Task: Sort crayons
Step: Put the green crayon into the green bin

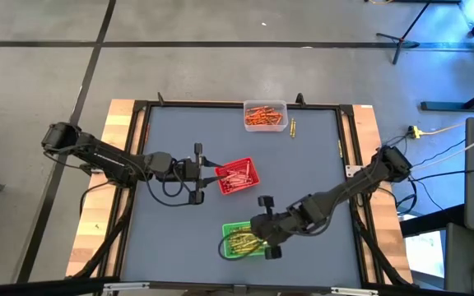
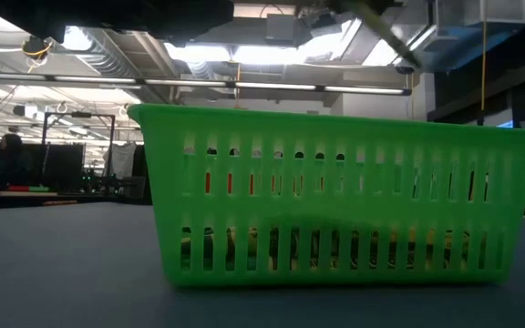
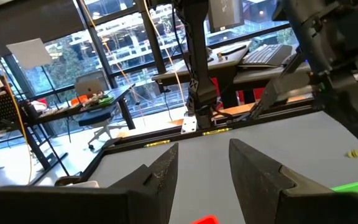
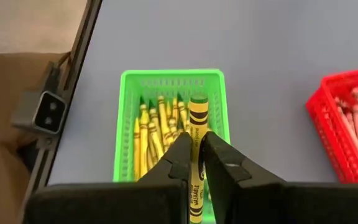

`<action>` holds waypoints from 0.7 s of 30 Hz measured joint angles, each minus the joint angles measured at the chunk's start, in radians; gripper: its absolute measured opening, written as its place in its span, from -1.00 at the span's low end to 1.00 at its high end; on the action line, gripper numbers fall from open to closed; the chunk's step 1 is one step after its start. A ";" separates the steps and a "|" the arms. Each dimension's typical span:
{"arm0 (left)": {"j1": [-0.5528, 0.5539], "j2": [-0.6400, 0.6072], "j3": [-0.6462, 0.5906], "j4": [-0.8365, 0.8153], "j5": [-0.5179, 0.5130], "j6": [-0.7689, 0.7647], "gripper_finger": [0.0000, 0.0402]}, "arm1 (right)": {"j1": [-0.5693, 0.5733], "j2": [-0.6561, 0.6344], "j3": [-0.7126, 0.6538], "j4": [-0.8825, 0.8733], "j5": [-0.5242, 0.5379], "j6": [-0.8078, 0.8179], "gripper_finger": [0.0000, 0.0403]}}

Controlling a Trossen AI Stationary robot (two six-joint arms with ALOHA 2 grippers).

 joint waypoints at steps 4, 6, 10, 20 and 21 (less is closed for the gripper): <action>0.000 0.000 0.000 0.000 0.000 0.000 -0.36 | -0.025 0.035 0.000 0.034 0.000 -0.012 -0.86; 0.000 0.000 0.000 0.000 0.000 0.000 -0.36 | -0.038 0.056 0.000 0.040 -0.001 -0.011 -0.86; 0.000 0.000 0.000 0.000 0.000 0.000 -0.36 | -0.058 0.101 0.000 0.059 -0.042 -0.016 -0.86; 0.000 0.000 0.000 0.000 0.000 0.000 -0.36 | -0.075 0.166 0.000 0.063 -0.158 -0.035 -0.69; 0.000 0.000 0.000 0.000 0.000 0.000 -0.36 | -0.075 0.166 0.000 0.064 -0.156 -0.035 -0.62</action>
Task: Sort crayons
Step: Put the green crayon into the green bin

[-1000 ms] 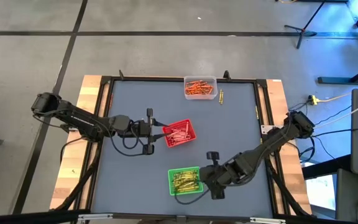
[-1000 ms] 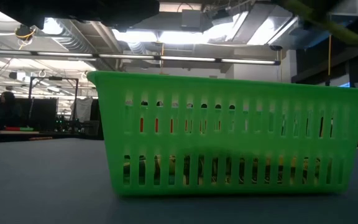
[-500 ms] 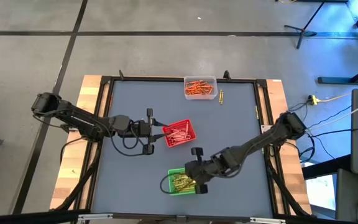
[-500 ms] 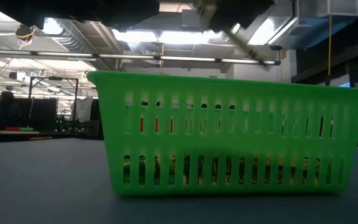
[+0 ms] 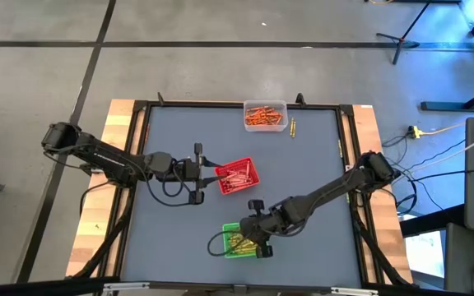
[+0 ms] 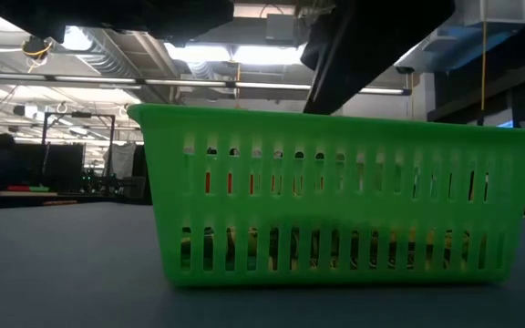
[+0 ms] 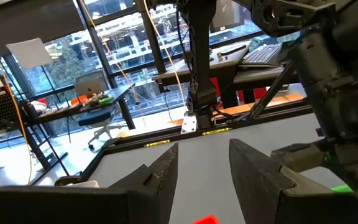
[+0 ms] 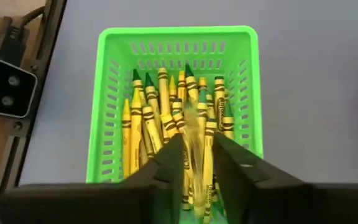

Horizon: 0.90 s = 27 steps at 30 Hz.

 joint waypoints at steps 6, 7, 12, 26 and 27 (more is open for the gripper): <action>0.000 0.000 0.000 -0.008 0.000 -0.002 -0.36 | 0.000 -0.044 0.000 -0.038 0.018 0.000 -0.22; 0.000 0.000 0.000 -0.009 0.000 -0.003 -0.36 | 0.000 -0.061 0.000 -0.058 0.027 0.003 -0.18; 0.000 0.000 0.000 -0.013 0.000 -0.003 -0.36 | 0.001 -0.171 0.000 -0.221 0.120 0.035 -0.12; 0.000 0.000 0.000 -0.015 0.004 -0.004 -0.36 | -0.304 -0.498 -0.240 -0.432 0.164 0.069 -0.14; 0.000 0.000 0.000 -0.015 0.004 -0.004 -0.36 | -0.346 -0.526 -0.275 -0.431 0.163 0.061 -0.14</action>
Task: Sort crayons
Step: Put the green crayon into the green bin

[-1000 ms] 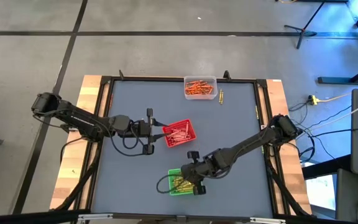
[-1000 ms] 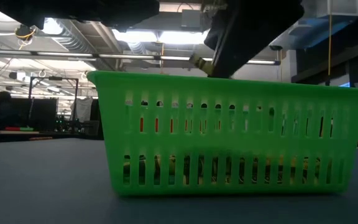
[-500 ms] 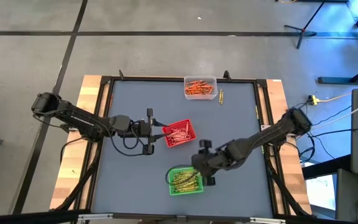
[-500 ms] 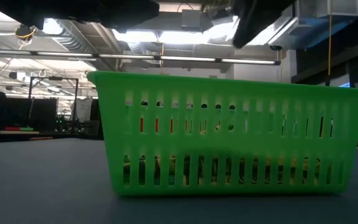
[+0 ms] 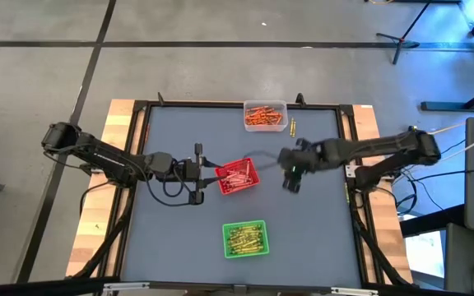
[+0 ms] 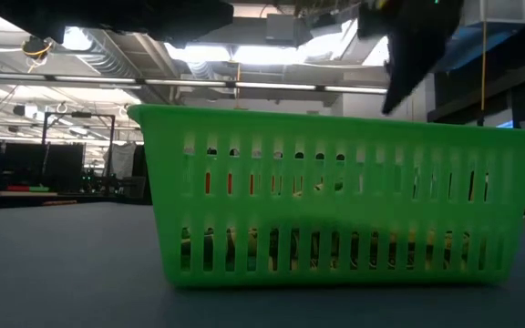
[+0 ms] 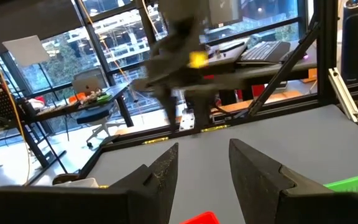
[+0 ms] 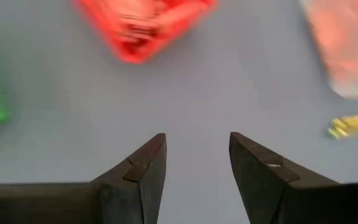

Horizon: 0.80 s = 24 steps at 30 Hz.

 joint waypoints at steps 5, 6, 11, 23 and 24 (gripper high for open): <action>0.000 0.000 0.000 0.000 0.000 0.000 -0.36 | -0.244 -0.100 -0.148 0.088 0.000 -0.064 -0.15; 0.000 0.000 0.000 0.001 0.000 0.000 -0.36 | -0.294 -0.109 -0.170 0.113 0.000 -0.085 -0.15; 0.000 0.000 0.000 0.002 0.000 0.002 -0.36 | -0.531 -0.103 -0.243 0.238 0.000 -0.139 -0.15; 0.000 0.000 0.000 0.001 0.000 0.003 -0.36 | -0.858 0.073 -0.268 0.400 -0.108 -0.056 -0.15; 0.000 0.000 0.000 0.001 -0.001 0.003 -0.36 | -0.864 0.090 -0.268 0.418 -0.121 -0.057 -0.15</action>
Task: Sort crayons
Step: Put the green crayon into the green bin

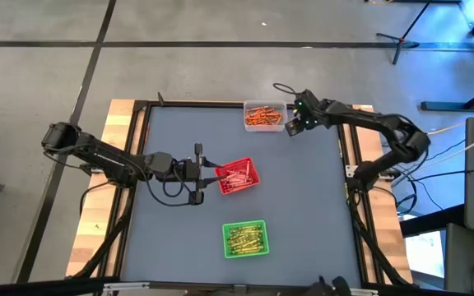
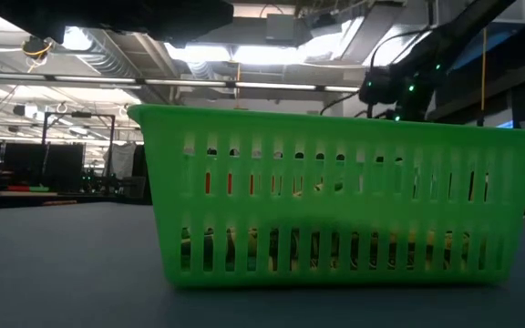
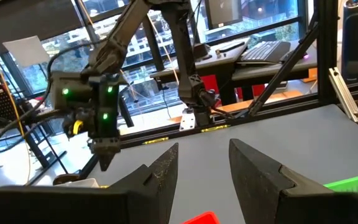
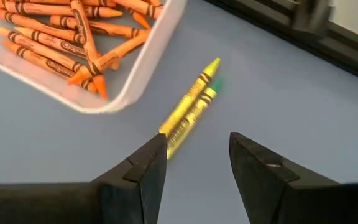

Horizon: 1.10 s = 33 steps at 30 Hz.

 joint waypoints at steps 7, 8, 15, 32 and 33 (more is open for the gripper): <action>0.000 0.000 0.000 -0.001 0.000 0.000 -0.36 | 0.000 0.106 0.000 0.063 -0.010 -0.006 -0.15; 0.000 0.000 0.000 -0.001 0.000 0.000 -0.36 | 0.000 0.117 0.000 0.067 -0.010 -0.006 -0.15; 0.000 0.000 0.000 -0.001 0.000 -0.001 -0.36 | 0.000 0.171 0.000 0.067 0.059 -0.006 -0.15; -0.002 0.000 0.000 -0.001 0.000 -0.004 -0.36 | 0.001 0.249 0.006 0.116 0.040 -0.008 -0.26; -0.002 0.000 0.000 -0.001 0.000 -0.004 -0.36 | 0.001 0.250 0.006 0.116 0.035 -0.011 -0.31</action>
